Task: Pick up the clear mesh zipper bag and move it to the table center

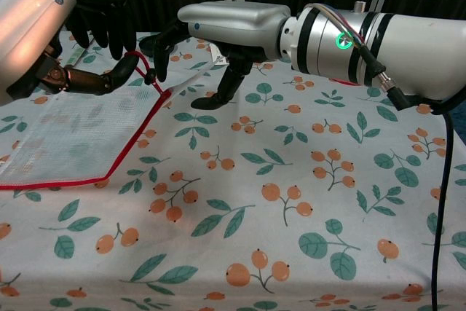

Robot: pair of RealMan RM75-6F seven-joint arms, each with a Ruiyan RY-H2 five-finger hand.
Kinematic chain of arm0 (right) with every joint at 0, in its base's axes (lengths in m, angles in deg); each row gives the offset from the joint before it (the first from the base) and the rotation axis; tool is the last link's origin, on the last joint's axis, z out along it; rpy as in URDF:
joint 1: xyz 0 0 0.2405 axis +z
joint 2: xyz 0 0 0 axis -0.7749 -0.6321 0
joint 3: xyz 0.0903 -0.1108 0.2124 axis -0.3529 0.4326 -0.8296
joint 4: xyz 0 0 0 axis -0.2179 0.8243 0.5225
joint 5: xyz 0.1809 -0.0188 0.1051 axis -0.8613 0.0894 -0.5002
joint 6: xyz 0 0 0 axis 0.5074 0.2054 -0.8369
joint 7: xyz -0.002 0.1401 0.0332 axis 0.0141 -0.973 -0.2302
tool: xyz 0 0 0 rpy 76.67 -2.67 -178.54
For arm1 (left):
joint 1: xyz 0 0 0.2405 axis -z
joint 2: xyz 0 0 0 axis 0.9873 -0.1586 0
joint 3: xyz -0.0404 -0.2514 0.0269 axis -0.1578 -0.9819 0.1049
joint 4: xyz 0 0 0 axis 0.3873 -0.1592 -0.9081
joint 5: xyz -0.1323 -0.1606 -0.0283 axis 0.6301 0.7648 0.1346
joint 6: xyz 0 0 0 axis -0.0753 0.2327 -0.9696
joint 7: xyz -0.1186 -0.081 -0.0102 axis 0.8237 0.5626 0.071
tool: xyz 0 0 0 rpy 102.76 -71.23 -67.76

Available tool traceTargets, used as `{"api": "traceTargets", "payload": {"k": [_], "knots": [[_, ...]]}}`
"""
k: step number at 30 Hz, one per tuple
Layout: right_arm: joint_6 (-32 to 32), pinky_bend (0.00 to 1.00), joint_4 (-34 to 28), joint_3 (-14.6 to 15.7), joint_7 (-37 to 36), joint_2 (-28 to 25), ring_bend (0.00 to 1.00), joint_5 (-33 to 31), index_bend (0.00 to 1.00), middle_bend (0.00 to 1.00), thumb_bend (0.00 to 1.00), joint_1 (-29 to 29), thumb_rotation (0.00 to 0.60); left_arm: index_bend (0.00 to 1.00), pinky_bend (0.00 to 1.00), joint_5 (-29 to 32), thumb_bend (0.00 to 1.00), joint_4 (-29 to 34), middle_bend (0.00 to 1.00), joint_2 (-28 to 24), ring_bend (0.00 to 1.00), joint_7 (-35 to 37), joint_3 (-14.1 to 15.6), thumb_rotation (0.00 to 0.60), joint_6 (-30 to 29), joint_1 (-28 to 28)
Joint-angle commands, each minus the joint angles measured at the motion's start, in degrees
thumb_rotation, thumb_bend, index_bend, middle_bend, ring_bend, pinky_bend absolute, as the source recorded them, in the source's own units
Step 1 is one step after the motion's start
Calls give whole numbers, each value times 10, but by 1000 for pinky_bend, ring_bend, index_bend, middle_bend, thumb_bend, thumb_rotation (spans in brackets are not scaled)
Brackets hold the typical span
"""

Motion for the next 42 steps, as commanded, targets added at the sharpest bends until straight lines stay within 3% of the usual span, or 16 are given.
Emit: {"api": "traceTargets", "payload": {"k": [1,10,21,30,42], "knots": [[-2,86,8,3,-15,8,90,3,407,261,226,8,600,702,523,0,368,0,595,0,521,2,-2,600,2,-1],[-8,101,18,8,-31,21,118,1,477,292,308,18,600,705,523,2,370,-1,595,-1,521,10,-6,600,6,-8],[-36,135,30,-16,-49,48,209,-32,793,417,472,18,600,707,523,7,370,-3,596,-1,521,31,-7,600,-4,-25],[-28,97,-12,-61,-16,28,209,-102,804,426,477,26,600,721,523,10,379,-11,597,5,521,58,-10,600,-19,-40],[-35,97,-45,-79,-6,2,209,-133,814,426,477,26,600,721,523,33,380,-23,597,4,521,79,-18,600,-7,-46]]}}
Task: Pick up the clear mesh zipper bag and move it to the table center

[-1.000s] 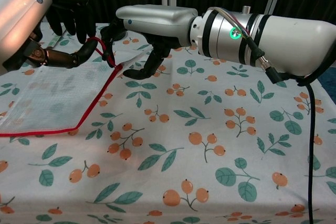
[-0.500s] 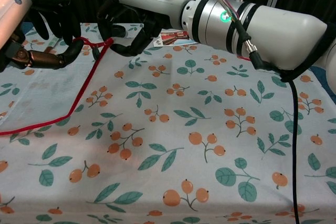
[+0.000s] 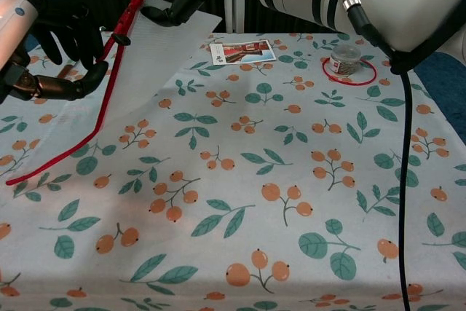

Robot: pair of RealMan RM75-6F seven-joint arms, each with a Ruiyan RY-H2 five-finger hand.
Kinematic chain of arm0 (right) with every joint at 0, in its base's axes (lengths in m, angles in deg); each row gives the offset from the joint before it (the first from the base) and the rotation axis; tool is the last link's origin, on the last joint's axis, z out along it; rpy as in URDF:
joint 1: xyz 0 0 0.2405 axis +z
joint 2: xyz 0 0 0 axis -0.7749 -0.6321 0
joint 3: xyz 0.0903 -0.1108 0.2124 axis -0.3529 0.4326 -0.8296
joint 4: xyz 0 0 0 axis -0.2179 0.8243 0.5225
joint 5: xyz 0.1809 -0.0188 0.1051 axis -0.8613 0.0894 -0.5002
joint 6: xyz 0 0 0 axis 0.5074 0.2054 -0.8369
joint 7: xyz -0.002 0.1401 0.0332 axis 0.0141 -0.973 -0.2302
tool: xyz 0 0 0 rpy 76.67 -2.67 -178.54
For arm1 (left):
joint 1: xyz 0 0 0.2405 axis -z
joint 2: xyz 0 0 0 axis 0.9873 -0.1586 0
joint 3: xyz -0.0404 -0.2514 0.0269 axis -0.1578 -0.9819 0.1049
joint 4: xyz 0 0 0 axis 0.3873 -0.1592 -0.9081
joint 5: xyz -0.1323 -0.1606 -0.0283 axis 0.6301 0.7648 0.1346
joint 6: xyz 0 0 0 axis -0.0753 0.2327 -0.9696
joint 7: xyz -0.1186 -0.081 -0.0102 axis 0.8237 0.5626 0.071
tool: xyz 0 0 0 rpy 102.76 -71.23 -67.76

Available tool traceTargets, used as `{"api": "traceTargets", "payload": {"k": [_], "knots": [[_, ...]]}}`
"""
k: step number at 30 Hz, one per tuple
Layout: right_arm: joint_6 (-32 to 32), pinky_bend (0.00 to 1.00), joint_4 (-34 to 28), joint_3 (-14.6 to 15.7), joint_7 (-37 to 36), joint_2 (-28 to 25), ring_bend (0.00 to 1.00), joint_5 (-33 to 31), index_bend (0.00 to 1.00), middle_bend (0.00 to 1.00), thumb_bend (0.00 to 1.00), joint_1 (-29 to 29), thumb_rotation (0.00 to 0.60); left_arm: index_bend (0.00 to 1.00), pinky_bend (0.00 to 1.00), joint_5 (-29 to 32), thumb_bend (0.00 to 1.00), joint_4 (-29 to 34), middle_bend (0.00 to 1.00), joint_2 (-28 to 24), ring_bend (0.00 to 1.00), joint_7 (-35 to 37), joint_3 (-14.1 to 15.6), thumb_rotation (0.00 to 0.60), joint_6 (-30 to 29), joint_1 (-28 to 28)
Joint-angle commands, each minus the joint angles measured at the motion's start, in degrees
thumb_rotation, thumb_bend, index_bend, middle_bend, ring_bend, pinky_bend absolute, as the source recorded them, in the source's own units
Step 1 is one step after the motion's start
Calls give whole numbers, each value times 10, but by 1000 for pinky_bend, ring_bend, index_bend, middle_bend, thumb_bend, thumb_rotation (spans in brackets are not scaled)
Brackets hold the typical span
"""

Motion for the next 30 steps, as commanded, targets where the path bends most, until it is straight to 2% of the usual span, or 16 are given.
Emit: {"api": "traceTargets", "payload": {"k": [1,17,30], "knots": [[-4,96,-3,-2,0,-4,209,-2,814,426,477,-1,600,721,524,4,380,-3,597,0,521,4,0,600,3,-1],[-51,96,-20,-12,-17,-23,209,8,822,433,486,-16,600,721,524,35,381,-30,597,-1,521,20,7,600,19,-15],[-93,96,-63,5,-47,-86,209,47,823,438,486,-57,600,723,524,73,383,-88,597,-12,521,16,18,600,63,-17]]}}
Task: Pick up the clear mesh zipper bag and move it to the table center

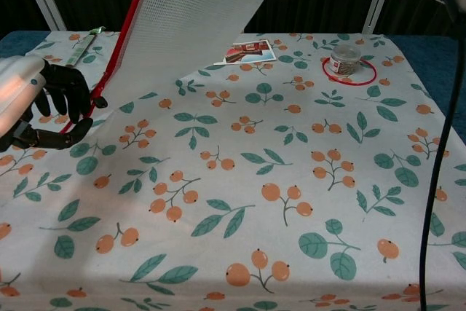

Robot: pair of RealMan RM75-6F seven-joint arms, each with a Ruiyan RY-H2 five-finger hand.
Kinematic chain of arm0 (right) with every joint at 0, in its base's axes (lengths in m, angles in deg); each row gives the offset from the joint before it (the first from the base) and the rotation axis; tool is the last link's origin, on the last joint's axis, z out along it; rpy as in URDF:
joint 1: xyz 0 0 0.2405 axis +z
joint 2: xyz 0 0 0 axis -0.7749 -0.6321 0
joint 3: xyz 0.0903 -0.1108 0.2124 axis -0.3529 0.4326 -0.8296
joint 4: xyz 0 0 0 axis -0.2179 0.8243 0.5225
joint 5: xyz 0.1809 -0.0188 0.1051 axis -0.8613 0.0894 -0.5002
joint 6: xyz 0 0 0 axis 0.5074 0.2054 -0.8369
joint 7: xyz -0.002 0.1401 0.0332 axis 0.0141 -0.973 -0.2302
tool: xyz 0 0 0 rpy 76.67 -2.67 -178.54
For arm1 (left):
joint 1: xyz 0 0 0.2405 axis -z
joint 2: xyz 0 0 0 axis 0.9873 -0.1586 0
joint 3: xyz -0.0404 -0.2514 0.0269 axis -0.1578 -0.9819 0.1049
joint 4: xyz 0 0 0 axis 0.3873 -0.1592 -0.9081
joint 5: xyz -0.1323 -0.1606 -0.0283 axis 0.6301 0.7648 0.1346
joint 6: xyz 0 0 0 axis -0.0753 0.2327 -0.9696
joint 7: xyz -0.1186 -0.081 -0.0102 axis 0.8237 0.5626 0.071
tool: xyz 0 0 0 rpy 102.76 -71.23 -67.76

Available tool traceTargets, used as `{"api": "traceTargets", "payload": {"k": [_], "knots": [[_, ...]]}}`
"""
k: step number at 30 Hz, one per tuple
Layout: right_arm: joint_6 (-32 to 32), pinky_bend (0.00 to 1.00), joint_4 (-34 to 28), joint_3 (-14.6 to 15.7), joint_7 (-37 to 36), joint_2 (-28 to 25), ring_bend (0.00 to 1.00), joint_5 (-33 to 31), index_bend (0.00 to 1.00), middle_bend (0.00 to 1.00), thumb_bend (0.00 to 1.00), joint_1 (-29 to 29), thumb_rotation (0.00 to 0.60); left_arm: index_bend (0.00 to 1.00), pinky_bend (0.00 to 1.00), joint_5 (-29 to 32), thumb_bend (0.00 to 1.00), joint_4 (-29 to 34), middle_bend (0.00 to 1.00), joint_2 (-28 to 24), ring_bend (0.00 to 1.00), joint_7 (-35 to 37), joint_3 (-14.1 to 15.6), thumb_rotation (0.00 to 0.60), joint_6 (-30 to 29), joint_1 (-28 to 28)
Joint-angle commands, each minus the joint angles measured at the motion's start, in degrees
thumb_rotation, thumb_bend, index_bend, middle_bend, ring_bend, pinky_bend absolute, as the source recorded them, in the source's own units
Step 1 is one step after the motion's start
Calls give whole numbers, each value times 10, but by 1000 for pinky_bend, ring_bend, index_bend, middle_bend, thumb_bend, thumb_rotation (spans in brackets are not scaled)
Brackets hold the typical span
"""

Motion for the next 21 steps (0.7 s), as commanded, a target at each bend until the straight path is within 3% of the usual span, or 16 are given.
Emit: {"api": "traceTargets", "payload": {"k": [1,7,21], "knots": [[-10,96,-12,12,-11,-20,209,14,824,438,486,-15,600,723,524,5,383,-10,597,-1,521,-5,4,600,12,3],[-21,96,-24,30,-43,-52,209,37,830,443,486,-38,600,724,524,21,385,-30,596,-2,521,-18,0,600,46,17],[-60,96,-31,30,-93,-106,209,52,834,445,486,-75,600,723,524,71,391,-51,596,-14,521,-46,-10,600,87,27]]}}
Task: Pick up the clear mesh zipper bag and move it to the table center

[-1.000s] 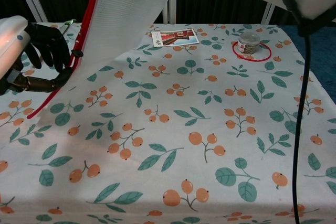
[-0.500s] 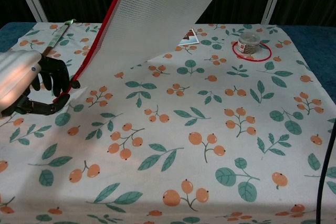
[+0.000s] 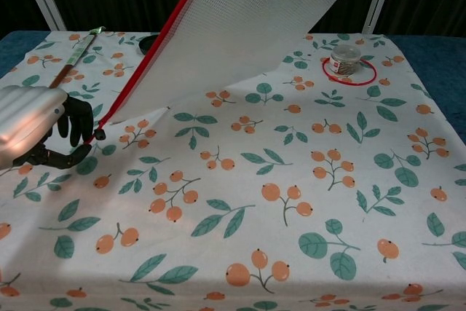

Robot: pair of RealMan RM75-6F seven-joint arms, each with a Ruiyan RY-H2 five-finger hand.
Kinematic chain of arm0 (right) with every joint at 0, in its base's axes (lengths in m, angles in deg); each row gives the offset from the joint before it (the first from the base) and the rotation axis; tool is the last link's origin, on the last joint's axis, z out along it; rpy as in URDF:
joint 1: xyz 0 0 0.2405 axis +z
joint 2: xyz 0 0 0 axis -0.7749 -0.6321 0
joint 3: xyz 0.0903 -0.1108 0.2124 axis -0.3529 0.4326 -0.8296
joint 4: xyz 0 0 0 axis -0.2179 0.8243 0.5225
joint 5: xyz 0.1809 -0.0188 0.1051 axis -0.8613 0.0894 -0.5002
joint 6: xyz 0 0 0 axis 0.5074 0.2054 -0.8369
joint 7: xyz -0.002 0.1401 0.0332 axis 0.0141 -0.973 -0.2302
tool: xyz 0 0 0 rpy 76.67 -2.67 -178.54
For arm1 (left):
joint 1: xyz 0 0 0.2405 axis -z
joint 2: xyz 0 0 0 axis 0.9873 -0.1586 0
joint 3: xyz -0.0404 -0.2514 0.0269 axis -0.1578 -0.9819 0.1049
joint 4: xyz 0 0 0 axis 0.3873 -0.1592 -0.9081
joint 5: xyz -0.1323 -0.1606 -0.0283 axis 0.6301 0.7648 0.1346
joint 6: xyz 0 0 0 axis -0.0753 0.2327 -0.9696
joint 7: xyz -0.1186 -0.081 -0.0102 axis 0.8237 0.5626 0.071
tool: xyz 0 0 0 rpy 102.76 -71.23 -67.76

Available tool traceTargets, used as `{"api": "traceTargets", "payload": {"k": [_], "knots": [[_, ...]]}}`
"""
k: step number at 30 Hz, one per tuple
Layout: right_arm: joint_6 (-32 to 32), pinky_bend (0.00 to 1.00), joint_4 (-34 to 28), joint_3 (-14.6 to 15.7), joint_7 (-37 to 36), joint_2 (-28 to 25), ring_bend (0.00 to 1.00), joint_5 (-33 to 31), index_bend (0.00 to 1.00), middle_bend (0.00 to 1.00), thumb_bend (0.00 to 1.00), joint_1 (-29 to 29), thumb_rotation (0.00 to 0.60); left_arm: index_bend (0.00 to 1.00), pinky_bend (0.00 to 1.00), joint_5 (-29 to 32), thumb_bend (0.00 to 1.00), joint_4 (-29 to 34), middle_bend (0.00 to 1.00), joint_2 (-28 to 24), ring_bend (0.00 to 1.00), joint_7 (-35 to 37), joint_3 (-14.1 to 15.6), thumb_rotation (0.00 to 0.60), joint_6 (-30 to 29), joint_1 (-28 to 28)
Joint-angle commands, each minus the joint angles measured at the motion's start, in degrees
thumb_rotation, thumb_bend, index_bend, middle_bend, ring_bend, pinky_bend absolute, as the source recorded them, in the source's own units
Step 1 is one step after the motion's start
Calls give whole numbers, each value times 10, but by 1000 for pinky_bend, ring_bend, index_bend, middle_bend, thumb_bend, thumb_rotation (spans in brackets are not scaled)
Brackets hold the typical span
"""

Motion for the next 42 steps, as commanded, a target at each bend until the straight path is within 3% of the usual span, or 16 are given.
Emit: {"api": "traceTargets", "payload": {"k": [1,10,13,15,17,21,26,30,34,37,39,42], "knots": [[-4,96,1,1,-7,-5,209,3,834,445,486,-5,600,724,524,5,391,-1,596,-2,521,-4,-1,600,2,1],[-15,96,9,6,-27,-9,209,13,834,445,486,-13,600,703,522,19,398,20,582,-17,513,-34,-1,600,5,4],[-16,96,14,20,-22,-5,209,31,834,446,486,-15,600,503,493,26,389,47,500,-35,454,-41,-4,600,9,5],[-21,96,20,36,-10,5,209,52,833,445,486,-18,600,266,420,35,382,79,381,-54,352,-28,-10,600,15,6],[-32,96,30,51,5,17,209,72,831,445,486,-22,600,151,336,40,382,107,265,-76,252,-23,-15,600,21,8],[-70,93,74,87,61,56,209,119,815,442,484,-41,600,100,223,32,336,129,145,-116,144,-86,-24,600,-1,13],[-74,72,98,139,61,69,203,140,732,410,479,-67,600,93,210,34,155,146,137,-137,135,-59,-45,600,-28,9],[-28,36,86,174,75,41,131,129,469,313,390,-76,600,93,210,42,59,148,137,-150,136,-31,-56,600,-38,5],[51,0,49,197,99,1,11,88,58,123,94,-72,600,93,210,52,21,143,137,-162,136,1,-62,600,-35,3],[127,0,11,205,107,-40,0,35,0,13,4,-59,600,94,209,49,12,116,137,-177,136,38,-62,600,-22,7],[168,0,-14,207,92,-71,0,6,0,0,0,-51,600,94,205,57,9,98,137,-189,135,75,-63,600,-7,6],[172,0,-34,208,58,-107,0,0,0,0,0,-57,600,95,203,66,9,93,141,-213,134,156,-61,600,17,-1]]}}
